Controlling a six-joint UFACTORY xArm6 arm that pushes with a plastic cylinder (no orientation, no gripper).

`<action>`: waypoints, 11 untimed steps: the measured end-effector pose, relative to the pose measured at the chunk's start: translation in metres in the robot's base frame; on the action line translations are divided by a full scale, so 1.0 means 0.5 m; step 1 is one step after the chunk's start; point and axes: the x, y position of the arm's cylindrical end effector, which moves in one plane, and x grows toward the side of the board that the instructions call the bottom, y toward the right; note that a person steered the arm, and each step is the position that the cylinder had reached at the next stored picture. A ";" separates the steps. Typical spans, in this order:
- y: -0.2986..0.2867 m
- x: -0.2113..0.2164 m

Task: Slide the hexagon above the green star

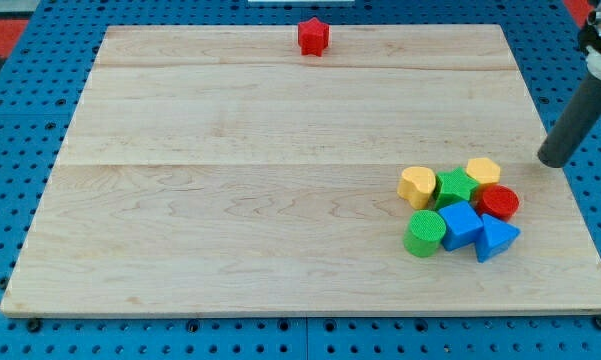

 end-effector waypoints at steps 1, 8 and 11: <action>-0.065 0.011; -0.236 0.007; -0.222 0.006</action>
